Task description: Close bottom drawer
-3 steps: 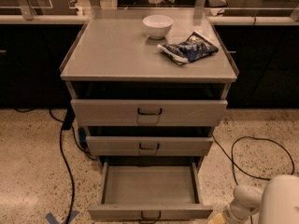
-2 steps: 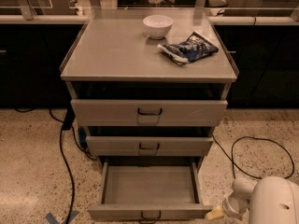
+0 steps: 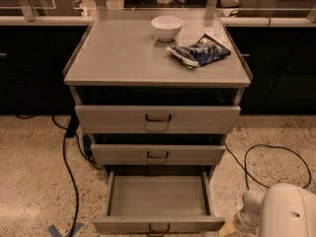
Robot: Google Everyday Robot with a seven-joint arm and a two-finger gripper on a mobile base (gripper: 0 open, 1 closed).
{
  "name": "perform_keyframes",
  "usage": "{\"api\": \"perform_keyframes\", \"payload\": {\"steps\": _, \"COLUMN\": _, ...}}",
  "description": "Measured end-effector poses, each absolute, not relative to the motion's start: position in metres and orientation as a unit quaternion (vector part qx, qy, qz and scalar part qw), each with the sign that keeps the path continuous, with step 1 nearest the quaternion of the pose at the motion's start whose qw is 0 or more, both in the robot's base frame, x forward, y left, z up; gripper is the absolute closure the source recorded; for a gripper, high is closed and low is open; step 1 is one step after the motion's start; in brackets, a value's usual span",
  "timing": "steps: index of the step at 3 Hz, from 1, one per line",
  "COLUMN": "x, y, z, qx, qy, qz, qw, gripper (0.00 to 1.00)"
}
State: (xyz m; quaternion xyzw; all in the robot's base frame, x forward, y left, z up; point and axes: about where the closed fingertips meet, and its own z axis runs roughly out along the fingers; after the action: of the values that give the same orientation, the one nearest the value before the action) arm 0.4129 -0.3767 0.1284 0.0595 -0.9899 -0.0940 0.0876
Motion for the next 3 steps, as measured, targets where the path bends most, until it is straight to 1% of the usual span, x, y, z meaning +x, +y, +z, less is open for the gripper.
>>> {"api": "perform_keyframes", "payload": {"steps": 1, "x": 0.3941, "y": -0.3829, "z": 0.1126, "qx": 0.116, "qy": -0.985, "qz": -0.046, "qw": 0.115, "gripper": 0.0}}
{"api": "perform_keyframes", "payload": {"steps": 3, "x": 0.3962, "y": -0.3791, "z": 0.1111, "qx": 0.107, "qy": -0.986, "qz": -0.058, "qw": 0.116, "gripper": 0.0}}
